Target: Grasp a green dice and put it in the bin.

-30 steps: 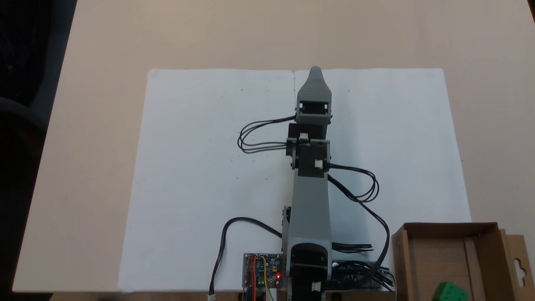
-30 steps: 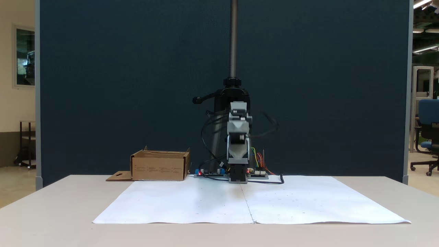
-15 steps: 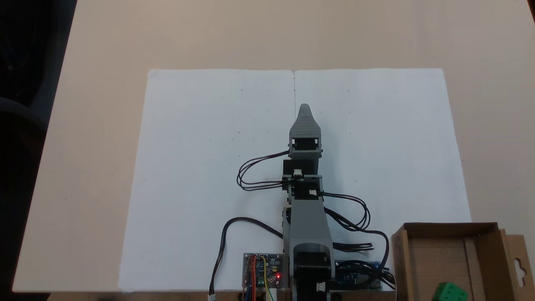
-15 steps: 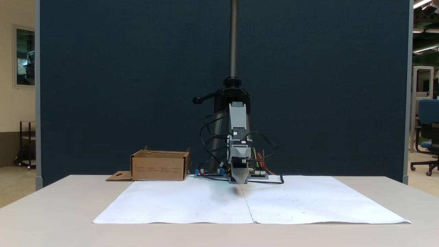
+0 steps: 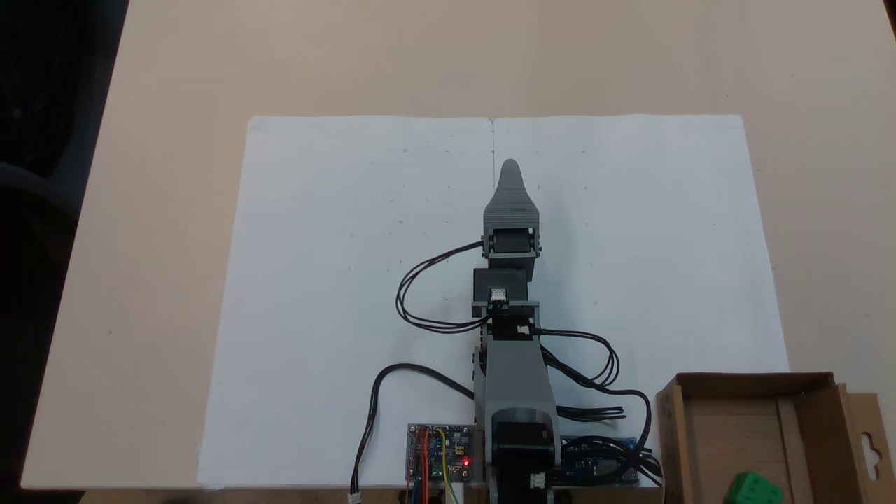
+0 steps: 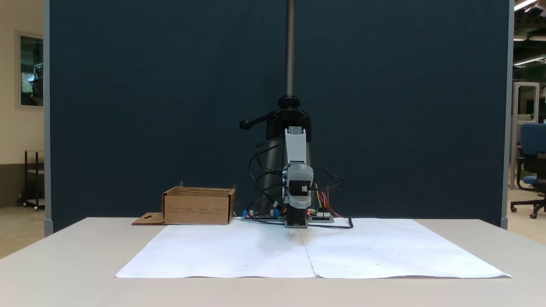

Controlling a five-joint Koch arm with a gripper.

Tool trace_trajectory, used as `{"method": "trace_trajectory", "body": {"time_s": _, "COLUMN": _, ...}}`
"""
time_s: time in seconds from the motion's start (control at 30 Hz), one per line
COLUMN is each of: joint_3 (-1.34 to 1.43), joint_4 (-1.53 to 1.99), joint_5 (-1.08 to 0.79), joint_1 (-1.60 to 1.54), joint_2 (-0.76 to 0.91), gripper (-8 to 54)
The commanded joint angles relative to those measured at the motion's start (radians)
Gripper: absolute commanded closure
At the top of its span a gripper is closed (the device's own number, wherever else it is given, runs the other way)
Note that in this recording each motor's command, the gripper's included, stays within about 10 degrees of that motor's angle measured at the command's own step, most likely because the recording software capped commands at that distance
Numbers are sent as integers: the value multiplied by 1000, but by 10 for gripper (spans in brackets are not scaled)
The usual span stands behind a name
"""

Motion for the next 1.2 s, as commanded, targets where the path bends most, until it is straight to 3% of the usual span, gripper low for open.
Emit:
{"method": "trace_trajectory", "body": {"time_s": 0.0, "joint_3": 77, "joint_4": -168, "joint_5": -44, "joint_1": 8, "joint_2": 121, "gripper": 14}}
{"method": "trace_trajectory", "body": {"time_s": 0.33, "joint_3": 77, "joint_4": -410, "joint_5": -40, "joint_1": 3, "joint_2": 120, "gripper": 14}}
{"method": "trace_trajectory", "body": {"time_s": 1.17, "joint_3": 75, "joint_4": -397, "joint_5": -41, "joint_1": 3, "joint_2": 114, "gripper": 11}}
